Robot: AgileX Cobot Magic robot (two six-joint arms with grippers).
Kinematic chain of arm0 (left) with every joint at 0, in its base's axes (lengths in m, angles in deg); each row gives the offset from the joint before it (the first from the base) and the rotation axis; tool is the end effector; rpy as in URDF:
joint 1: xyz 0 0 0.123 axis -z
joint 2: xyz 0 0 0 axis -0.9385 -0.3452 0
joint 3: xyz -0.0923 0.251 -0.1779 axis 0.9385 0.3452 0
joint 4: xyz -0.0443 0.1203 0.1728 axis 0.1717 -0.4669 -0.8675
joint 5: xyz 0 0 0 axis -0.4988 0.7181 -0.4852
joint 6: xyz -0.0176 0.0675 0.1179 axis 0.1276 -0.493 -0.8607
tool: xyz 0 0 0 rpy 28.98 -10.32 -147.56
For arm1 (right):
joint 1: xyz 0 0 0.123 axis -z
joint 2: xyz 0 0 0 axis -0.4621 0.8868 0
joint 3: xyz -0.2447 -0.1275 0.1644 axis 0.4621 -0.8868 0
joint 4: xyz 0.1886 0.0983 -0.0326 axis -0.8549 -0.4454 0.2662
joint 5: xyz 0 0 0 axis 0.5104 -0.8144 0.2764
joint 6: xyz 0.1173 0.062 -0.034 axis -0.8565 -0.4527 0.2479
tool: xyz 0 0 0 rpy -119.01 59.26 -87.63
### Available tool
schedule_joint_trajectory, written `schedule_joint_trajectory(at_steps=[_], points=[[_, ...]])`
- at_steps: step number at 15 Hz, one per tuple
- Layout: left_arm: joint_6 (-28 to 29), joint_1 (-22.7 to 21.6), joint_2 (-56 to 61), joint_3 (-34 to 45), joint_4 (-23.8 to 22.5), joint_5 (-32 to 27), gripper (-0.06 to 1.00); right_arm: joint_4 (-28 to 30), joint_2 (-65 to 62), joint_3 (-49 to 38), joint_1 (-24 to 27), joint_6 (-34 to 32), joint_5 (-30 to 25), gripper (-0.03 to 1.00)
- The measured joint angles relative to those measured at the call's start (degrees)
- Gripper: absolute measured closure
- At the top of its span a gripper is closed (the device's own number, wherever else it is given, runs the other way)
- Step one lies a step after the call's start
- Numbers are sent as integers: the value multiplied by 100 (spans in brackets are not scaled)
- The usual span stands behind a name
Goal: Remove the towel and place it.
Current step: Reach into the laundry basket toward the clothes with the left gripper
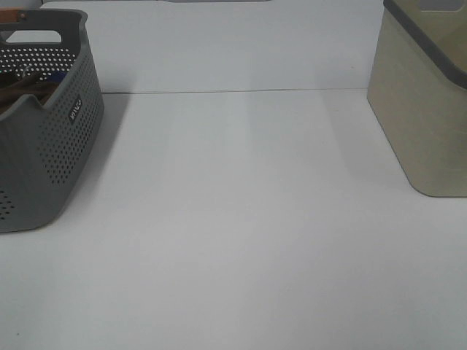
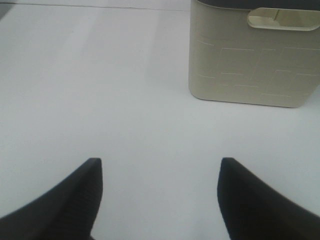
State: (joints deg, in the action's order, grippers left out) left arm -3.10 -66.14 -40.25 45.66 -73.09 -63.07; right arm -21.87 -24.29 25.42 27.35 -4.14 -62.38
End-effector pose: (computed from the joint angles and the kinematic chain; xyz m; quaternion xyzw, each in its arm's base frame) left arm -0.0336 -0.0066 0.2399 0.0732 0.8452 -0.0255 0.5288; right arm -0.0350 0.0108 0.2387 -0.0537 0.8500 0.0153 0.5239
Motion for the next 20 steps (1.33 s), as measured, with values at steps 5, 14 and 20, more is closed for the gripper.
schedule_joint_trajectory(at_steps=[5,14,20], points=[[0,0,0,0,0,0,42,0,0,0,0,0,0,33],[0,0,0,0,0,0,42,0,0,0,0,0,0,33],[0,0,0,0,0,0,42,0,0,0,0,0,0,33]])
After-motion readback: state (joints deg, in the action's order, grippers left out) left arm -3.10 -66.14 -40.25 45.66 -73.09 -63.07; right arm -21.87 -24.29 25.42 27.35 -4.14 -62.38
